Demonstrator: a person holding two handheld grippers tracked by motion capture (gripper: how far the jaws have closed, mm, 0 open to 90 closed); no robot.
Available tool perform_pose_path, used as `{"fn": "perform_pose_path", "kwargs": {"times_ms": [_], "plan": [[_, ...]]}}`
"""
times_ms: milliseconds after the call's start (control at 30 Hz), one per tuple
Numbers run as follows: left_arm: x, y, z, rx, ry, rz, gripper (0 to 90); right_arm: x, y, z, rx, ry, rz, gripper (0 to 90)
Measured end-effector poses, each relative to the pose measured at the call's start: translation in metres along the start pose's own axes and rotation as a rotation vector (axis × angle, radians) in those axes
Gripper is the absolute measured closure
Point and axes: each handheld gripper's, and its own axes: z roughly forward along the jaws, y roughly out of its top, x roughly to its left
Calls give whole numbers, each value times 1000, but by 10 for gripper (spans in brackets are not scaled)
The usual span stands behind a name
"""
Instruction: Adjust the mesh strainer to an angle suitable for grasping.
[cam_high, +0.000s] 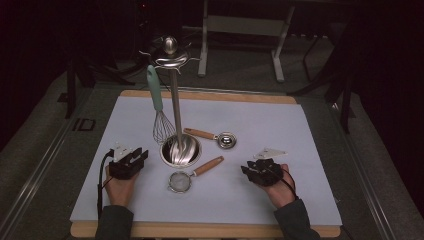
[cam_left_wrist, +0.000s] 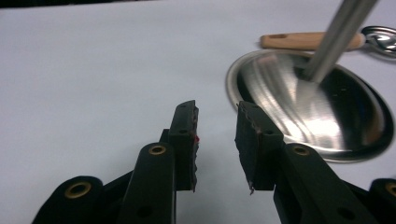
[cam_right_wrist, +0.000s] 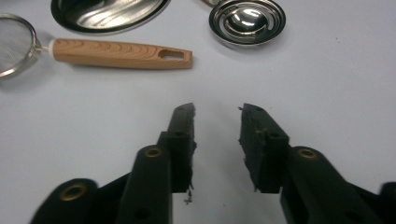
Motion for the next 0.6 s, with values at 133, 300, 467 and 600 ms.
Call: {"fn": "perform_pose_path", "kwargs": {"times_ms": [133,300,467,600], "plan": [[1,-1,1,12,8,-10,667,5,0,2,6,-19,-26,768],[0,-1,3,29,24,-1,634,13,2,4,11,-19,-57,859],[-3,0,4,40,40,23,621,23,7,13,33,-8,-94,890],[-4,0,4,41,48,26,616,31,15,30,49,-12,-122,889]]}}
